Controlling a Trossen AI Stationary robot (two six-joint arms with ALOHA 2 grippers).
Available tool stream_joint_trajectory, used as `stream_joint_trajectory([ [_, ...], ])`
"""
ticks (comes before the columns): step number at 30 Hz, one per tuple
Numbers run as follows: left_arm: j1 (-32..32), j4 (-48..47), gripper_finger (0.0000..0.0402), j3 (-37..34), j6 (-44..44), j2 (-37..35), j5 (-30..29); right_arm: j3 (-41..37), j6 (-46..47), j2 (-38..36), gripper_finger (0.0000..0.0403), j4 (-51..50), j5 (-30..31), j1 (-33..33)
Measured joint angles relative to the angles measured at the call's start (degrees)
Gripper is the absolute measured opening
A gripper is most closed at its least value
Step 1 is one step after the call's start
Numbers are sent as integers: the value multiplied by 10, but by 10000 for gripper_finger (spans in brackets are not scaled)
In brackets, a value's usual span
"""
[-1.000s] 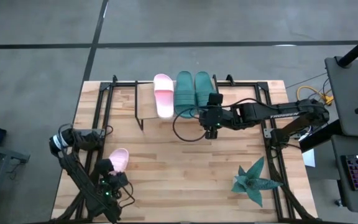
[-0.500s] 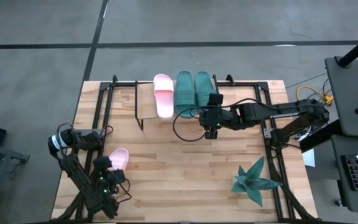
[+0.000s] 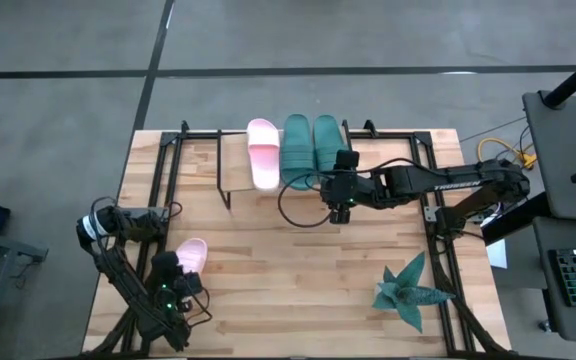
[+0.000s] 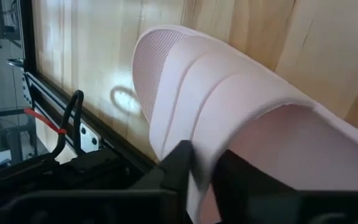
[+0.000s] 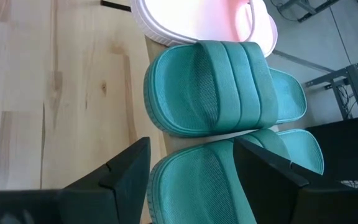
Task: Pick and place slides into the shelf
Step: Put the pink slipper on the shelf
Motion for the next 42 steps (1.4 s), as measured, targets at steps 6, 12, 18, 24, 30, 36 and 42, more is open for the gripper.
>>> stream_joint_trajectory([
  [6, 6, -6, 8, 3, -1, -7, 1, 0, 0, 0, 219, 0, 0, 0],
  [12, 29, -15, 3, 31, -4, -38, -14, 0, -2, -2, 219, 0, 0, 0],
  [18, 50, -18, 1, 75, -3, -81, -122, 0, -2, -6, 219, 0, 0, 0],
  [24, 62, -17, 1, 146, 27, -101, -239, 0, -2, -6, 219, -1, 0, 0],
  [30, 82, -21, 0, 210, 106, -98, -359, 0, -6, -6, 219, -1, 0, 0],
  [36, 138, -21, 0, 232, 177, -99, -472, 0, -7, -6, 219, 0, 0, 0],
  [42, 224, -21, 0, 246, 224, -100, -523, 0, -11, -6, 219, 0, 0, 0],
])
